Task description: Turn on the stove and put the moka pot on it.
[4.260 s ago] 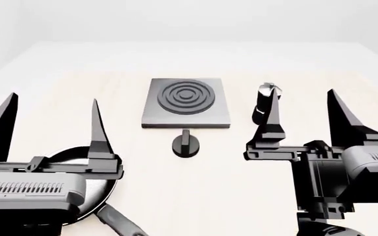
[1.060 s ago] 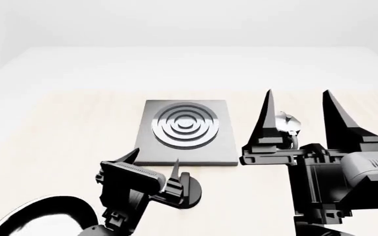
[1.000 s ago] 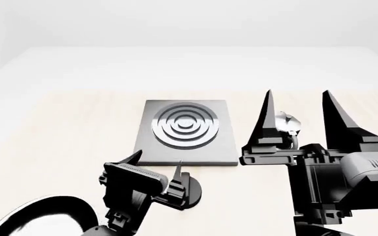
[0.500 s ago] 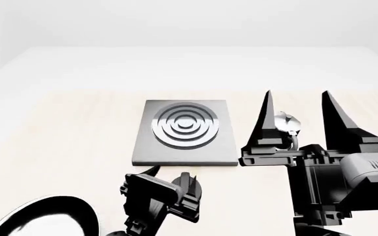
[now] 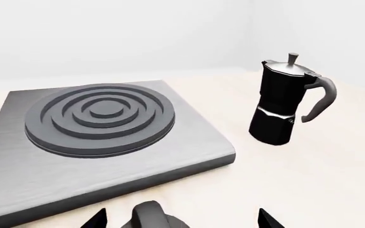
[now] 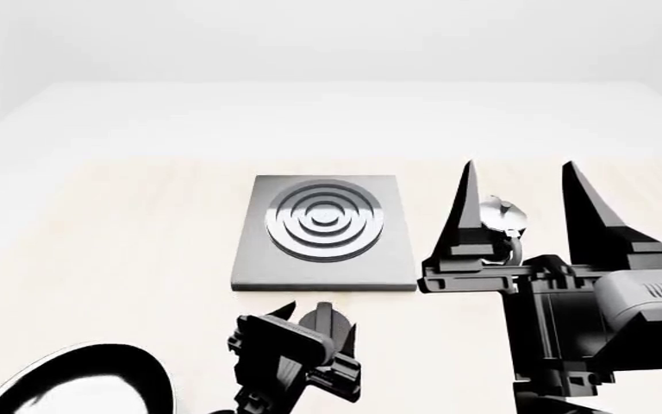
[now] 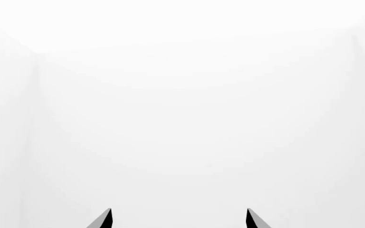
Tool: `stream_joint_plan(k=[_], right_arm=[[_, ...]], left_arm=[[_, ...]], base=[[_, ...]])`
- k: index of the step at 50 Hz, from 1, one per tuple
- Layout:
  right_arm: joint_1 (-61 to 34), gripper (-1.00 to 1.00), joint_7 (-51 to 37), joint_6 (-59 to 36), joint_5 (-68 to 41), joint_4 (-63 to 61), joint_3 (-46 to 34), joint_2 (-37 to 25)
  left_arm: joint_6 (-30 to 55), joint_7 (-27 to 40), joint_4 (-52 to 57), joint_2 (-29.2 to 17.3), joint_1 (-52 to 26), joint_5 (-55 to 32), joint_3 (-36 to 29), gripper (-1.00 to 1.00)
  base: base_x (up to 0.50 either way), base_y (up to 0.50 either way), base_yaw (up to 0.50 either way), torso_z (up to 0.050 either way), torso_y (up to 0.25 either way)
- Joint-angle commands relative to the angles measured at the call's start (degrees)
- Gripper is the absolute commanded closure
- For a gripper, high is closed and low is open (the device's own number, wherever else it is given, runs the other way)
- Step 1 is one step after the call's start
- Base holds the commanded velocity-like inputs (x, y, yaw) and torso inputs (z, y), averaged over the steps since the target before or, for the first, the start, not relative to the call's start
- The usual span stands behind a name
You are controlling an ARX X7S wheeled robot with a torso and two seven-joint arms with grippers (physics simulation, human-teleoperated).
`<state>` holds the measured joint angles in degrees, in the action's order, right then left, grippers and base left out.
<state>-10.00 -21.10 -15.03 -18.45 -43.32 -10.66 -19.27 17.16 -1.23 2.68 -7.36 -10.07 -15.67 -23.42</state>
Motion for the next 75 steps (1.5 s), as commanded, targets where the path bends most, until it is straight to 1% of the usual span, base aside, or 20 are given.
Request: stream_joint_plan(k=[1,7,8,9,10,12,14,17,19,24,49,63,75], right_arm=[[0.04,-1.00,-0.18,0.29,-0.20,0.27,-0.15,-0.23],[0.12,-1.00,-0.21,0.55,-0.21,0.46,-0.27,-0.35],[-0.09,-1.00,-0.33,0.12,-0.52,0.17,-0.16,-0.43],[-1.53,-1.00,-0.97,-2.36,-1.67,-1.16,0.29,-0.71],[-0.60,-1.00,-0.58,-0.69,-1.02,-0.21,0.10,-0.58],[-1.68,-1.00,-0.93,-2.21,-1.79,-0.79,0.31,-0.73],[-1.71,-1.00,-1.01,-2.26,-1.82,-0.83,0.23,-0.74],[-1.57,-1.00,-1.04,-2.12,-1.77,-0.78,0.12,-0.78],[-1.63,-1.00,-1.14,-2.29,-1.96,-0.94,0.23,-0.88],[-1.63,-1.00,-1.15,-2.06,-1.92,-0.76,0.11,-0.95],[-1.95,-1.00,-1.78,-2.23,-2.42,-1.53,-0.01,-1.52],[-2.34,-1.00,-2.08,-2.54,-2.59,-1.64,-0.40,-1.75],[-2.16,-1.00,-2.20,-2.23,-2.64,-1.40,-0.65,-1.84]], left_arm=[[-1.08,-0.17,-2.49,0.36,-0.59,-0.53,-0.79,-1.00],[-1.84,-0.09,-3.43,0.37,-0.71,-0.76,-1.01,-1.00],[-1.83,0.02,-3.45,0.34,-0.73,-0.80,-0.99,-1.00],[-1.82,0.10,-3.37,0.30,-0.70,-0.92,-0.95,-1.00],[-1.37,0.33,-2.84,0.21,-0.61,-1.07,-0.94,-1.00],[-1.21,0.55,-3.00,0.28,-0.65,-1.40,-0.79,-1.00],[-1.92,0.47,-4.17,0.40,-0.75,-1.38,-0.81,-1.00],[-0.02,1.40,-4.20,0.56,-0.87,-2.29,-0.35,-1.00],[-0.83,1.38,-4.90,0.65,-0.89,-2.29,-0.34,-1.00],[0.34,2.22,-4.81,0.59,-1.14,-2.57,-0.49,-1.00],[1.45,1.87,-7.43,0.27,-1.76,-3.94,-2.71,-1.00],[2.66,2.13,-7.05,-0.18,-1.89,-4.96,-3.47,-1.00],[1.70,2.30,-9.25,-0.10,-2.93,-5.28,-3.46,-1.00]], base=[[0.00,0.00,0.00,0.000,0.000],[0.00,0.00,0.00,0.000,0.000],[0.00,0.00,0.00,0.000,0.000],[0.00,0.00,0.00,0.000,0.000],[0.00,0.00,0.00,0.000,0.000],[0.00,0.00,0.00,0.000,0.000],[0.00,0.00,0.00,0.000,0.000],[0.00,0.00,0.00,0.000,0.000],[0.00,0.00,0.00,0.000,0.000],[0.00,0.00,0.00,0.000,0.000],[0.00,0.00,0.00,0.000,0.000],[0.00,0.00,0.00,0.000,0.000],[0.00,0.00,0.00,0.000,0.000]])
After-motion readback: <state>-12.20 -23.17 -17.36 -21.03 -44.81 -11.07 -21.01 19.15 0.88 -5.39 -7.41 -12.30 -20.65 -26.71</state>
